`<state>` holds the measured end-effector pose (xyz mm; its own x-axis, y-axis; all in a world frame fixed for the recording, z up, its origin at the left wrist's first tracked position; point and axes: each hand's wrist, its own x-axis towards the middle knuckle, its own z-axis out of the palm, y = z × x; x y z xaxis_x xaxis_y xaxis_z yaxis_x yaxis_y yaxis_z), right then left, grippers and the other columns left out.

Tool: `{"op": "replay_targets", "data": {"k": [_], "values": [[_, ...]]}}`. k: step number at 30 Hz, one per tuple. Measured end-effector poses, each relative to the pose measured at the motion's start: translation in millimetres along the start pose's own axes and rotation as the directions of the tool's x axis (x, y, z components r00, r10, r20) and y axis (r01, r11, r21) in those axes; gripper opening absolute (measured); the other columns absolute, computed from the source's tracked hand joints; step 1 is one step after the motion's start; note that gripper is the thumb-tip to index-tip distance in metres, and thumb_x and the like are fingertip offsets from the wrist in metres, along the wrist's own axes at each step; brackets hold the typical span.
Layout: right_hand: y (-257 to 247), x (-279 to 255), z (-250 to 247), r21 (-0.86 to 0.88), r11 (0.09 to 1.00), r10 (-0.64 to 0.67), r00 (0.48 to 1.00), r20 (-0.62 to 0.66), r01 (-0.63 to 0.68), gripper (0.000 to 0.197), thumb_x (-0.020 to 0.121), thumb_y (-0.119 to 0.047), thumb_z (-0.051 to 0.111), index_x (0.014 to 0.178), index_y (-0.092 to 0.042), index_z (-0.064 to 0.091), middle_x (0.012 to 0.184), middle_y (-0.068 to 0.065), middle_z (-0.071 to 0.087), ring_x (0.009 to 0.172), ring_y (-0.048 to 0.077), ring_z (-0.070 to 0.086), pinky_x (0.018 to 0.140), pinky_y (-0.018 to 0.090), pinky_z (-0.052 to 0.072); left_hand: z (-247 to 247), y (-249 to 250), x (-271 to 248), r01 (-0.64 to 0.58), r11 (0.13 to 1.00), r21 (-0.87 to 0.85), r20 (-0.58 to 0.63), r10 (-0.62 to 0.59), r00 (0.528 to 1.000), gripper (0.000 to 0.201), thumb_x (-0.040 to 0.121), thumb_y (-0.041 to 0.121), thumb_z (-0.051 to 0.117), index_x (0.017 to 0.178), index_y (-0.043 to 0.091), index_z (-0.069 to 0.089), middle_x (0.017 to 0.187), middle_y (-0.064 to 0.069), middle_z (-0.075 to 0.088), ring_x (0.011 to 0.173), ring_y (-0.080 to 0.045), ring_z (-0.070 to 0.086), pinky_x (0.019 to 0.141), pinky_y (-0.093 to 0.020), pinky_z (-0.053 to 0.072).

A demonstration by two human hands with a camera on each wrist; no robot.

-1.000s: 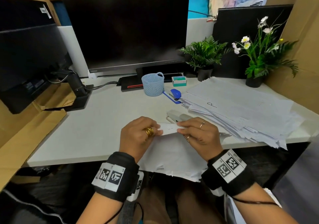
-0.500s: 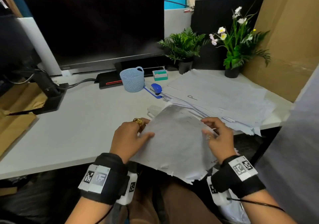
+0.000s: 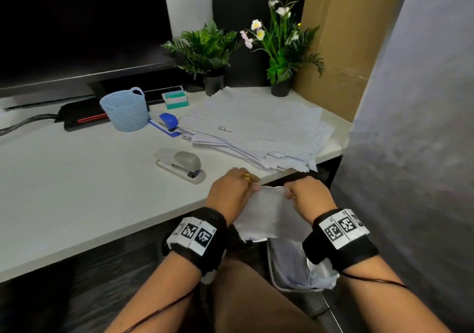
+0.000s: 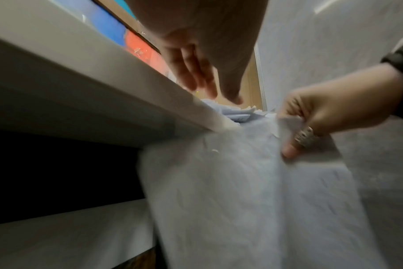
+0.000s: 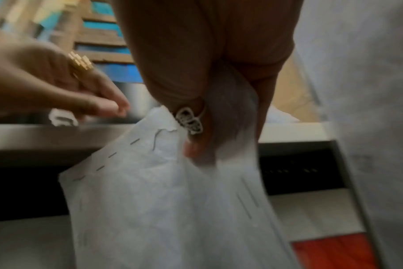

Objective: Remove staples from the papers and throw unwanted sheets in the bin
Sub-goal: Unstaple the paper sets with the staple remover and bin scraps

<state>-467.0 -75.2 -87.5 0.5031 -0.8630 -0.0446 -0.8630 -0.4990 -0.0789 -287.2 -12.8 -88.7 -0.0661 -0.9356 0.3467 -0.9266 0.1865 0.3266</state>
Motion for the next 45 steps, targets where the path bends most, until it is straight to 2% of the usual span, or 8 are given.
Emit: {"op": "replay_targets", "data": {"k": [4, 11, 20, 29, 34, 38, 43, 45], "values": [[38.2, -1.4, 21.5, 0.092, 0.973, 0.207, 0.977, 0.046, -0.211, 0.022, 0.083, 0.001, 0.045, 0.083, -0.013, 0.062, 0.102, 0.013, 0.066, 0.101, 0.032, 0.057, 0.073, 0.03, 0.041, 0.5, -11.3, 17.3, -0.142, 0.97, 0.197, -0.174, 0.177, 0.969, 0.042, 0.085, 0.046, 0.046, 0.103, 0.016, 0.07, 0.104, -0.004, 0.061, 0.1, -0.019, 0.042, 0.072, -0.031, 0.047], [69.3, 4.8, 69.9, 0.24, 0.892, 0.382, 0.923, 0.051, -0.382, 0.022, 0.088, -0.008, 0.052, 0.102, -0.007, 0.068, 0.105, 0.021, 0.066, 0.103, 0.037, 0.058, 0.082, 0.036, 0.045, 15.2, -27.0, 33.0, 0.055, 0.964, 0.259, 0.202, -0.11, 0.973, 0.09, 0.07, 0.075, 0.003, 0.148, 0.033, 0.019, 0.154, -0.006, 0.014, 0.139, -0.029, 0.011, 0.109, -0.045, 0.018], [77.2, 7.5, 129.2, 0.176, 0.886, 0.419, 0.903, 0.098, -0.43, 0.035, 0.083, -0.004, 0.048, 0.109, -0.018, 0.067, 0.101, 0.018, 0.066, 0.096, 0.037, 0.061, 0.079, 0.034, 0.047, 22.4, -29.3, 35.9, 0.073, 0.949, 0.306, 0.233, -0.149, 0.961, 0.091, 0.066, 0.076, -0.007, 0.148, 0.037, 0.001, 0.156, -0.002, 0.0, 0.142, -0.026, 0.001, 0.113, -0.046, 0.014], [75.6, 13.0, 208.3, -0.01, 0.967, 0.238, 0.894, 0.379, -0.254, 0.05, 0.076, -0.026, 0.04, 0.122, -0.022, 0.059, 0.129, 0.01, 0.053, 0.133, 0.032, 0.034, 0.115, 0.041, 0.019, 25.5, -33.0, 37.0, 0.063, 0.952, 0.298, 0.218, -0.133, 0.967, 0.087, 0.069, 0.075, -0.003, 0.148, 0.038, -0.001, 0.157, -0.001, -0.001, 0.142, -0.025, 0.0, 0.112, -0.046, 0.014], [79.5, 29.3, 212.4, 0.076, 0.949, 0.279, 0.925, 0.26, -0.307, 0.041, 0.081, -0.031, 0.038, 0.117, -0.034, 0.057, 0.11, 0.003, 0.063, 0.111, 0.027, 0.051, 0.096, 0.035, 0.045, 26.0, -33.8, 37.2, 0.062, 0.951, 0.302, 0.219, -0.132, 0.967, 0.083, 0.074, 0.075, 0.002, 0.148, 0.038, -0.004, 0.157, 0.0, -0.003, 0.143, -0.024, -0.001, 0.112, -0.046, 0.013], [103.1, 27.0, 247.6, 0.309, 0.839, 0.397, 0.892, 0.216, -0.448, 0.047, 0.07, -0.037, 0.033, 0.102, -0.026, 0.065, 0.114, 0.005, 0.06, 0.113, 0.029, 0.052, 0.098, 0.033, 0.043, 27.5, -34.7, 37.0, 0.066, 0.951, 0.303, 0.214, -0.135, 0.967, 0.086, 0.07, 0.075, -0.003, 0.148, 0.038, -0.004, 0.157, -0.001, -0.003, 0.143, -0.023, -0.001, 0.111, -0.046, 0.014], [103.8, -2.5, 232.9, 0.259, 0.896, 0.274, 0.907, 0.321, -0.362, 0.097, 0.065, -0.031, 0.06, 0.147, -0.041, 0.009, 0.156, -0.005, -0.003, 0.146, 0.015, -0.002, 0.118, 0.028, 0.01, 26.4, -33.7, 36.4, 0.068, 0.95, 0.305, 0.216, -0.138, 0.967, 0.085, 0.071, 0.076, -0.003, 0.148, 0.039, -0.005, 0.157, 0.0, -0.004, 0.143, -0.023, -0.001, 0.111, -0.046, 0.014], [96.6, -9.5, 213.7, 0.166, 0.905, 0.294, 0.857, 0.423, -0.393, 0.083, 0.07, -0.035, 0.057, 0.146, -0.034, 0.025, 0.156, 0.006, 0.002, 0.146, 0.021, 0.006, 0.116, 0.028, 0.019, 26.6, -33.0, 36.3, 0.065, 0.948, 0.311, 0.216, -0.137, 0.967, 0.083, 0.074, 0.077, 0.002, 0.148, 0.038, -0.004, 0.157, 0.0, -0.004, 0.143, -0.023, 0.0, 0.111, -0.046, 0.013]]}}
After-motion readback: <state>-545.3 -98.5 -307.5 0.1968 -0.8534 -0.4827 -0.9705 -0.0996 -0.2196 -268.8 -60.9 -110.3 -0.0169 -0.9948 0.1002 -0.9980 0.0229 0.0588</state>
